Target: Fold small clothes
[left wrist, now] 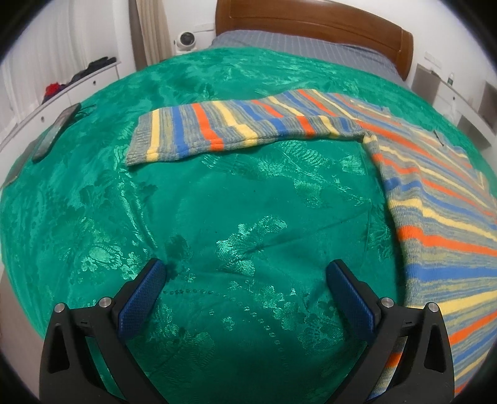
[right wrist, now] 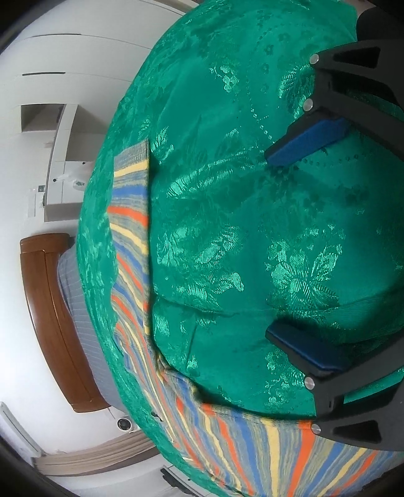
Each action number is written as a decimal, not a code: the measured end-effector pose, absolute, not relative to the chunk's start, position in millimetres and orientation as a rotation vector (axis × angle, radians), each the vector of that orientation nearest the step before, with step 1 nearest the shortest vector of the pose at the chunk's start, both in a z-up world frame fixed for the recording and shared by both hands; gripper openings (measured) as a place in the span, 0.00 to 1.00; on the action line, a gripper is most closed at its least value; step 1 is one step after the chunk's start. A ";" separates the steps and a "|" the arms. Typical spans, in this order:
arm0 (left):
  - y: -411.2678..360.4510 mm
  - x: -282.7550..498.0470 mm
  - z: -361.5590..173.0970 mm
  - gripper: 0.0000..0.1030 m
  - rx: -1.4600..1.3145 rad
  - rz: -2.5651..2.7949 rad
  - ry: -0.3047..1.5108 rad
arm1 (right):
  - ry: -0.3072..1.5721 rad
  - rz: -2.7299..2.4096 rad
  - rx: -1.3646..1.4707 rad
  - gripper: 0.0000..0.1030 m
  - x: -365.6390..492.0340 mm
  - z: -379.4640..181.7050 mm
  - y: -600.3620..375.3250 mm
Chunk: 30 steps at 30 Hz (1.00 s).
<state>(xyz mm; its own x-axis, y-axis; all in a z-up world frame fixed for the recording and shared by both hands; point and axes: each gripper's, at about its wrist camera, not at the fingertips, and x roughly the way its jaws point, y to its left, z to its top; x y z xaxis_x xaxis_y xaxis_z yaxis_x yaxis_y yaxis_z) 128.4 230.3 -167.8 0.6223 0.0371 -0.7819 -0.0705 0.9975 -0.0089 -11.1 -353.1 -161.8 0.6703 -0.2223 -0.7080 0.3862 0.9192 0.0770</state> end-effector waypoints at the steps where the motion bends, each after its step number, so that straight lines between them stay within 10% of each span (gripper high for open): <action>1: 230.1 128.6 -168.0 1.00 -0.037 0.062 0.898 | 0.763 -0.346 0.227 0.98 -11.0 -161.8 -352.8; 30: 228.1 128.6 -168.0 1.00 -0.020 0.071 0.891 | 0.756 -0.354 0.209 0.99 -11.3 -163.0 -349.6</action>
